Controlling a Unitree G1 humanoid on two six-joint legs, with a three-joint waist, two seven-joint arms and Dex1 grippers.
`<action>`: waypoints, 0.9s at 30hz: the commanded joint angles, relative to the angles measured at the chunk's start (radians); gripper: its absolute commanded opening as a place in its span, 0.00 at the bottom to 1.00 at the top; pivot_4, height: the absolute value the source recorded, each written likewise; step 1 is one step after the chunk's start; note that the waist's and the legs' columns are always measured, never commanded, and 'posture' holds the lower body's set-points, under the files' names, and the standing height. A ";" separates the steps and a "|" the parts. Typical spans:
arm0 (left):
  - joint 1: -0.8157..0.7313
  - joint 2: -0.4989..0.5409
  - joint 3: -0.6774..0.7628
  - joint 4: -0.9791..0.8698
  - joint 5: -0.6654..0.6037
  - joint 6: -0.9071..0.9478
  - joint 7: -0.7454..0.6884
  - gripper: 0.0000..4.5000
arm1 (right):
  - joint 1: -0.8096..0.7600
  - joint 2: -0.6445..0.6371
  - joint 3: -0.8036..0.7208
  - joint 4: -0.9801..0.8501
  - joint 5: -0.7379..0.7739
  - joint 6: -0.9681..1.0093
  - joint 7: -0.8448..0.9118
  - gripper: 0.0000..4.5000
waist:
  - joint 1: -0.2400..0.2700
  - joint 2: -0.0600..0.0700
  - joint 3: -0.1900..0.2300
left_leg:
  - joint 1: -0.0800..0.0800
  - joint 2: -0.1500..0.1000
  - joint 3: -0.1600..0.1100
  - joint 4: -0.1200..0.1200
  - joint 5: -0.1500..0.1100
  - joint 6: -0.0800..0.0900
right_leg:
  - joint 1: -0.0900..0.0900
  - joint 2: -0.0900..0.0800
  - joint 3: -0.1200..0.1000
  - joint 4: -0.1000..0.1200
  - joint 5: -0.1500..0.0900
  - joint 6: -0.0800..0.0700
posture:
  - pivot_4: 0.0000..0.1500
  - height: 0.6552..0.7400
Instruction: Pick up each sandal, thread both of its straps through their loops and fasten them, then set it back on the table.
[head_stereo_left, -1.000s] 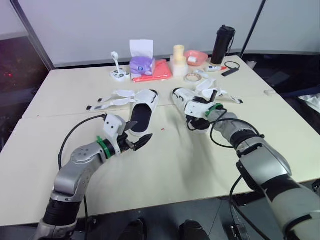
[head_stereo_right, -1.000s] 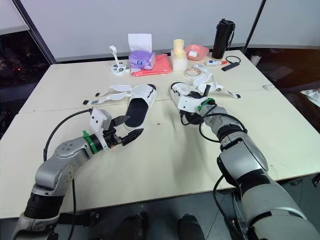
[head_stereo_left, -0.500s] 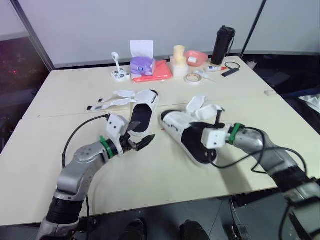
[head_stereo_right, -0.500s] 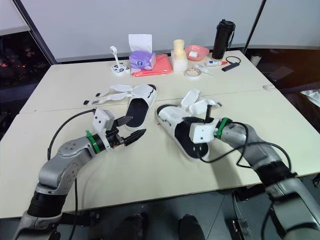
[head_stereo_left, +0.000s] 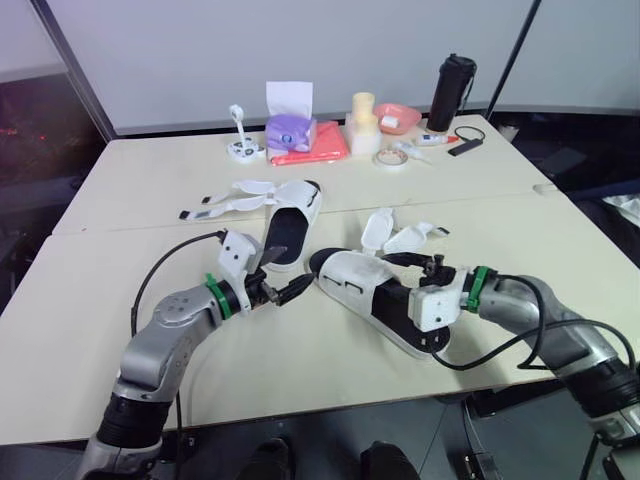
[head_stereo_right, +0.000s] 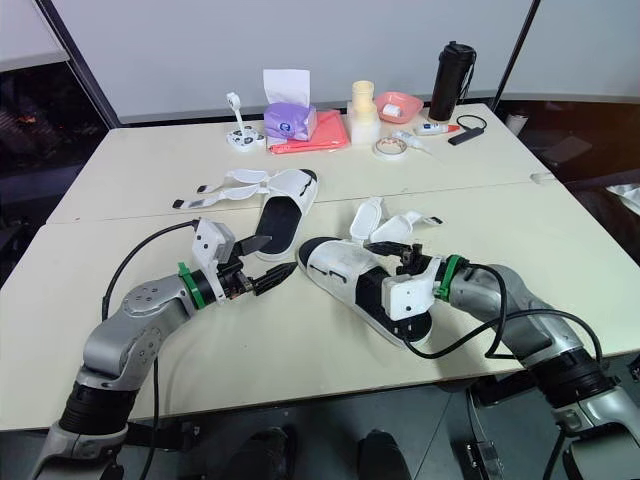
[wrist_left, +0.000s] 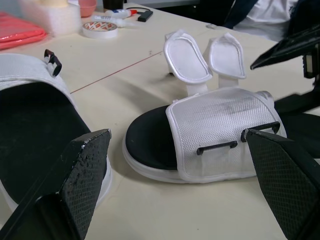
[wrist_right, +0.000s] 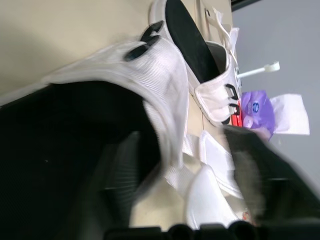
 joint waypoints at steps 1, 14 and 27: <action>-0.009 0.009 0.012 -0.021 0.001 -0.014 -0.005 1.00 | -0.012 0.031 -0.012 0.020 -0.061 -0.053 -0.078 0.64 | 0.005 0.000 0.000 | 0.000 0.000 0.000 0.000 0.000 0.000 | 0.000 0.000 0.000 0.000 0.000 0.000 | 1.00 1.00; -0.011 0.011 0.012 -0.025 0.007 -0.011 -0.007 1.00 | -0.167 0.183 0.066 0.177 -0.256 -0.138 -0.255 0.44 | 0.011 0.000 0.000 | 0.000 0.000 0.000 0.000 0.000 0.000 | 0.000 0.000 0.000 0.000 0.000 0.000 | 1.00 1.00; -0.028 0.010 0.012 -0.002 0.009 -0.024 -0.016 1.00 | -0.247 0.029 0.105 0.229 -0.422 -0.479 -0.440 0.00 | 0.013 0.000 0.000 | 0.000 0.000 0.000 0.000 0.000 0.000 | 0.000 0.000 0.000 0.000 0.000 0.000 | 1.00 1.00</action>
